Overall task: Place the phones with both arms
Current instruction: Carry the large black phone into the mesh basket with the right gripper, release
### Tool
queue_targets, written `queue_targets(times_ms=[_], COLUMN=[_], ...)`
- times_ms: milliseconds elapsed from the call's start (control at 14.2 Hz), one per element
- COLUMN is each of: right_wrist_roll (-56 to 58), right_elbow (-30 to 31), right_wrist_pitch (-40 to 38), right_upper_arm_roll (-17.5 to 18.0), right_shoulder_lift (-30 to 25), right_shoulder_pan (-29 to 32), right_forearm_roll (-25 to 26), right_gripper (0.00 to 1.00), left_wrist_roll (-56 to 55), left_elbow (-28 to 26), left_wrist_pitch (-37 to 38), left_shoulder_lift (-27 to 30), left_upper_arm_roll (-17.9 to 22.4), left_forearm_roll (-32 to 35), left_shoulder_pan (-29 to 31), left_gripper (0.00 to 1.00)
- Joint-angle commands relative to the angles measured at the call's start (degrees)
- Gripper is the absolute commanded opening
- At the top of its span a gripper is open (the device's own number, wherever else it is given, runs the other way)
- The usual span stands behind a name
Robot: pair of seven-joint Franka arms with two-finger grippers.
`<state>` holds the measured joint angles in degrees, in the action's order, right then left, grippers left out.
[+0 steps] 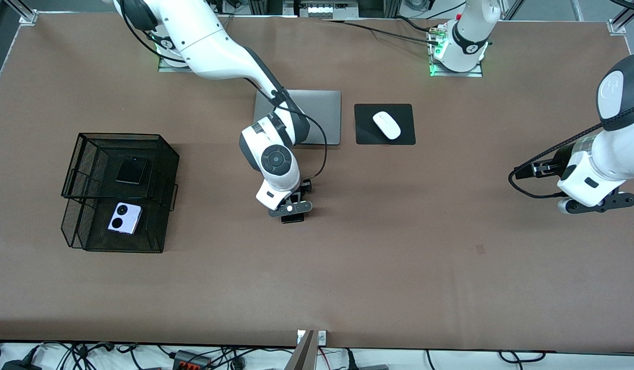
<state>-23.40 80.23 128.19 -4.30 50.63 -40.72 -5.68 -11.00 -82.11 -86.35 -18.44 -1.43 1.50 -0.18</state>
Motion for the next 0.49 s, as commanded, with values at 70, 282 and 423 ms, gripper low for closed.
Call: queue_targets(times_ms=[70,282,423], right_wrist_roll=[-0.1,2.4,2.5], right_elbow=[-0.5,-0.6,-0.2], right_wrist_pitch=[-2.6,-9.3,-14.3], right_upper_arm_roll=[-0.2,-1.6,-2.0], right_shoulder_lift=[-3.3,-9.5,-12.8], right_shoulder_pan=[0.8,3.3,5.2], right_forearm_roll=[-0.1,0.6,0.7], right_gripper=[0.32,0.32,0.32], left_wrist_roll=[0.7,0.6,0.2], left_elbow=[1.0,1.8,5.3], left_wrist_pitch=[4.3,4.2,4.2], left_shoulder_lift=[0.6,0.5,0.1], left_upper_arm_roll=[0.4,-0.3,-0.2], left_forearm_roll=[0.8,-0.3,-0.4], left_shoulder_pan=[1.3,3.0,2.3], left_gripper=[1.00,1.00,1.00])
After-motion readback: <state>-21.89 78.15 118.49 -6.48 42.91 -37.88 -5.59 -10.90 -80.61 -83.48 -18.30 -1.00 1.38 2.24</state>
